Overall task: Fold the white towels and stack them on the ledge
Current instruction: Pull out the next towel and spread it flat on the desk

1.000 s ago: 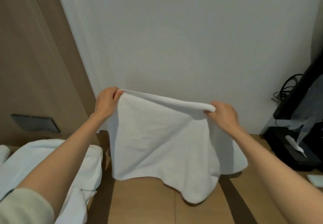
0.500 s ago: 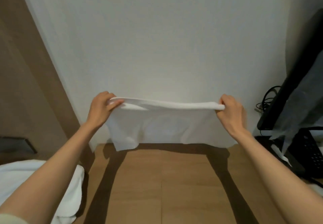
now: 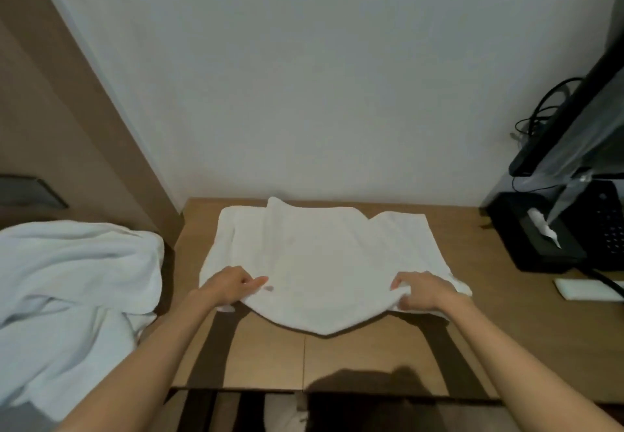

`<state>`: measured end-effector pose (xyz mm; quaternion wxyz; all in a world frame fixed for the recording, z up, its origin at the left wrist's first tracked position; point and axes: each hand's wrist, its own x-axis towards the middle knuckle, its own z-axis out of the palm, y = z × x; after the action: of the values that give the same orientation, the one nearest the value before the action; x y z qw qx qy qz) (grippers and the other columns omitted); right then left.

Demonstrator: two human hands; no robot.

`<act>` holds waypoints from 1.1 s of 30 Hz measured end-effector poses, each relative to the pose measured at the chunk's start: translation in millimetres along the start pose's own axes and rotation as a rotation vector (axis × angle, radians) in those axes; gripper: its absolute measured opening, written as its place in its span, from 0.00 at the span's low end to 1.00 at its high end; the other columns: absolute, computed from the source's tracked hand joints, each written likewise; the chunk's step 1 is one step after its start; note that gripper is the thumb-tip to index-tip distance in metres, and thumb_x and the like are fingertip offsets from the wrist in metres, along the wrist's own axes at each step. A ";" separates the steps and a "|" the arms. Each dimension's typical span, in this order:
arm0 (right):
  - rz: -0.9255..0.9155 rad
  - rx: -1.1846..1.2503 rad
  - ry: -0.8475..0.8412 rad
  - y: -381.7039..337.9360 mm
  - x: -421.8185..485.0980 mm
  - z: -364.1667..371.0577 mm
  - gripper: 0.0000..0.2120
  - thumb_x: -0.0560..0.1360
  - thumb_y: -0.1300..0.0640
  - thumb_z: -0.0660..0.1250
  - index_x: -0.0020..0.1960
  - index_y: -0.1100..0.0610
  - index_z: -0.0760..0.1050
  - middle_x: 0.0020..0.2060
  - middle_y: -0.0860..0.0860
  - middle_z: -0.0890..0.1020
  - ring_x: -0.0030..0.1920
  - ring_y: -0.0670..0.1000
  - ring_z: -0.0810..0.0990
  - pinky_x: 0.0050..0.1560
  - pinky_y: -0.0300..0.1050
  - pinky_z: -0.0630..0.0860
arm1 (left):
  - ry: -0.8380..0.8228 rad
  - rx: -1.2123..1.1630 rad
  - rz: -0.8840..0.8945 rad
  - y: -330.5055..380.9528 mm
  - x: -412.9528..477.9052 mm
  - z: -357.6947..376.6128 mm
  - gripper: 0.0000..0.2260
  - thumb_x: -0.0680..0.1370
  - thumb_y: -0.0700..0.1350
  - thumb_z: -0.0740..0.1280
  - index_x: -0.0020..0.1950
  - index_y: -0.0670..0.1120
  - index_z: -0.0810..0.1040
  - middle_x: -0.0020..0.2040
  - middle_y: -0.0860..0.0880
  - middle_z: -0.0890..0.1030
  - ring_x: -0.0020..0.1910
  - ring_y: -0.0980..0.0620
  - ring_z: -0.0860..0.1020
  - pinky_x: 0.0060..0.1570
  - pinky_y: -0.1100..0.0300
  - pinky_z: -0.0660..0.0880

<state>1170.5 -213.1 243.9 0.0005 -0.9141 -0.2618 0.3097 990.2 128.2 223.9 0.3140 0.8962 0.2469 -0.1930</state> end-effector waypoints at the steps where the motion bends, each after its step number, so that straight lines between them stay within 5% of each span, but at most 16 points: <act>1: 0.011 -0.021 -0.065 2.4 -1.0 11.0 0.19 0.73 0.43 0.65 0.63 0.41 0.69 0.63 0.46 0.75 0.60 0.50 0.73 0.59 0.46 0.71 | -0.019 0.051 -0.013 -4.2 -2.2 12.3 0.24 0.78 0.61 0.60 0.29 0.48 0.63 0.26 0.52 0.64 0.27 0.52 0.65 0.30 0.62 0.62; 3: 0.040 -0.050 -0.189 8.3 -3.2 30.1 0.29 0.72 0.38 0.66 0.71 0.41 0.64 0.71 0.46 0.68 0.68 0.51 0.67 0.67 0.48 0.66 | -0.069 0.096 -0.038 -11.7 -7.7 32.2 0.16 0.80 0.59 0.58 0.41 0.49 0.75 0.37 0.50 0.74 0.36 0.52 0.71 0.36 0.60 0.66; 5: 0.060 -0.021 -0.302 13.0 -5.1 41.1 0.39 0.69 0.32 0.66 0.75 0.44 0.57 0.75 0.47 0.61 0.73 0.52 0.61 0.71 0.50 0.60 | -0.116 0.129 -0.049 -15.9 -13.2 44.5 0.12 0.81 0.56 0.58 0.58 0.50 0.73 0.54 0.49 0.78 0.49 0.51 0.75 0.48 0.58 0.71; 8: 0.031 0.008 -0.392 9.9 -5.3 38.6 0.46 0.66 0.25 0.62 0.76 0.47 0.56 0.76 0.47 0.58 0.73 0.53 0.60 0.69 0.49 0.63 | -0.022 0.169 -0.048 -12.1 -19.5 51.6 0.11 0.82 0.51 0.57 0.62 0.51 0.71 0.57 0.47 0.79 0.49 0.49 0.76 0.46 0.58 0.72; 12: -0.045 0.079 -0.120 -9.4 3.2 22.8 0.34 0.71 0.28 0.59 0.71 0.45 0.67 0.72 0.51 0.65 0.71 0.56 0.63 0.68 0.53 0.63 | 0.271 0.075 -0.020 0.7 -20.1 49.9 0.10 0.82 0.48 0.57 0.60 0.51 0.75 0.54 0.47 0.81 0.49 0.49 0.78 0.49 0.55 0.74; 17: -0.212 0.164 0.131 -59.2 22.7 23.3 0.23 0.78 0.42 0.61 0.71 0.44 0.66 0.71 0.52 0.65 0.71 0.55 0.61 0.68 0.53 0.61 | 0.491 0.112 0.033 2.6 -18.2 42.3 0.15 0.82 0.47 0.59 0.67 0.50 0.73 0.67 0.47 0.73 0.65 0.47 0.71 0.65 0.51 0.67; 26: -0.259 0.143 0.143 -158.1 89.2 36.0 0.29 0.81 0.46 0.56 0.77 0.44 0.49 0.78 0.47 0.44 0.77 0.53 0.41 0.73 0.60 0.40 | 0.429 0.086 0.014 -33.0 32.4 2.8 0.20 0.83 0.47 0.53 0.76 0.49 0.60 0.77 0.48 0.59 0.77 0.48 0.55 0.75 0.49 0.53; 33: -0.092 0.152 0.130 -196.7 156.5 55.2 0.29 0.79 0.37 0.50 0.75 0.36 0.41 0.77 0.43 0.37 0.76 0.55 0.34 0.65 0.77 0.41 | 0.295 0.246 0.019 -55.3 108.3 -23.2 0.21 0.84 0.50 0.48 0.77 0.54 0.56 0.79 0.49 0.50 0.78 0.47 0.44 0.73 0.42 0.41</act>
<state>1150.2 22.7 142.7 0.1012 -0.9165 -0.2788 0.2684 1050.5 216.0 160.7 0.1641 0.9487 0.2564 -0.0853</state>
